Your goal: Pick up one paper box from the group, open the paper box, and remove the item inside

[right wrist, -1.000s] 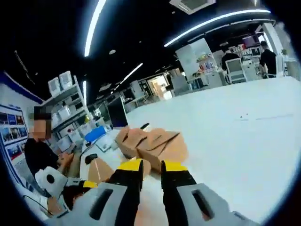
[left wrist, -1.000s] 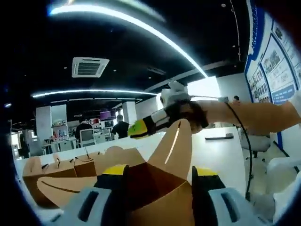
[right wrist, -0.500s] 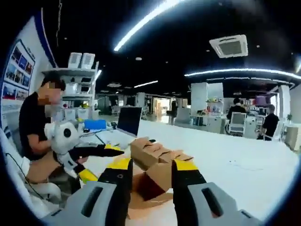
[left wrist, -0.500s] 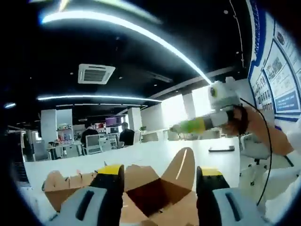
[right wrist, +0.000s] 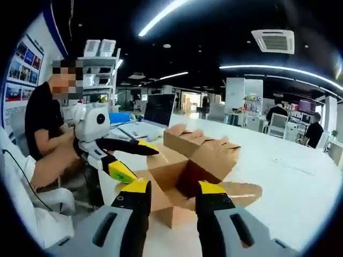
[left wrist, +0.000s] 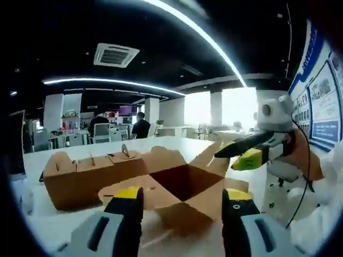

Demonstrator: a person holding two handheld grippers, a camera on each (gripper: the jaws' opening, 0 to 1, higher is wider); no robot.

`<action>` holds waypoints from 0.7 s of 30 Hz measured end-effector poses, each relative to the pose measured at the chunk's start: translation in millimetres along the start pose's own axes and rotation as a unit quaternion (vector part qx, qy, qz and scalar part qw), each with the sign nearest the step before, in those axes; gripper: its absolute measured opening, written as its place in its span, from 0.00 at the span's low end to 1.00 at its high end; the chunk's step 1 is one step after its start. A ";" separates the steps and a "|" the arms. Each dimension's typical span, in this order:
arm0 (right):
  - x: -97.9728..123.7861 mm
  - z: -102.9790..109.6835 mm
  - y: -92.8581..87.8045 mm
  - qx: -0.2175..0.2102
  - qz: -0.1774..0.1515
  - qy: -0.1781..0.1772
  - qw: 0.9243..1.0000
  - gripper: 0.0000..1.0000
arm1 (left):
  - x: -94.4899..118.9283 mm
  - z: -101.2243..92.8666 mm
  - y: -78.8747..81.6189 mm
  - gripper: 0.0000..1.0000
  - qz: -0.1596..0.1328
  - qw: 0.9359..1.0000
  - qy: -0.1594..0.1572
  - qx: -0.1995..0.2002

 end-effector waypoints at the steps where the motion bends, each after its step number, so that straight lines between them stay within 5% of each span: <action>1: -0.3 -3.8 -8.2 -0.010 0.006 -0.005 1.000 0.34 | -3.1 -2.6 -1.8 0.57 -0.002 1.000 -0.004 0.008; 5: -0.2 -13.3 -16.4 -0.015 0.009 -0.009 1.000 0.34 | -9.9 -12.0 -8.1 0.52 -0.002 1.000 -0.004 0.001; 14: -6.0 -31.2 -21.5 -0.012 0.017 -0.019 1.000 0.34 | -16.1 -26.5 -11.6 0.49 -0.002 0.998 0.061 -0.024; 18: -1.7 -30.2 -9.7 0.027 0.032 0.008 0.999 0.33 | -13.5 -31.1 -11.4 0.49 -0.018 0.997 0.069 -0.038; 21: 3.4 -26.9 11.0 0.059 0.041 0.024 0.997 0.33 | -9.0 -25.2 -4.0 0.49 -0.043 0.997 0.058 -0.011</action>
Point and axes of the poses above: the point that each gripper's makers call its tool centre point, and the gripper's own axes: x roughly backward along the fingers, z roughly to its left, y roughly out of its top, the point moved 9 cm from there along x, roughly backward along the fingers, and after that the axes turned 1 degree about z, right-handed, at the moved point
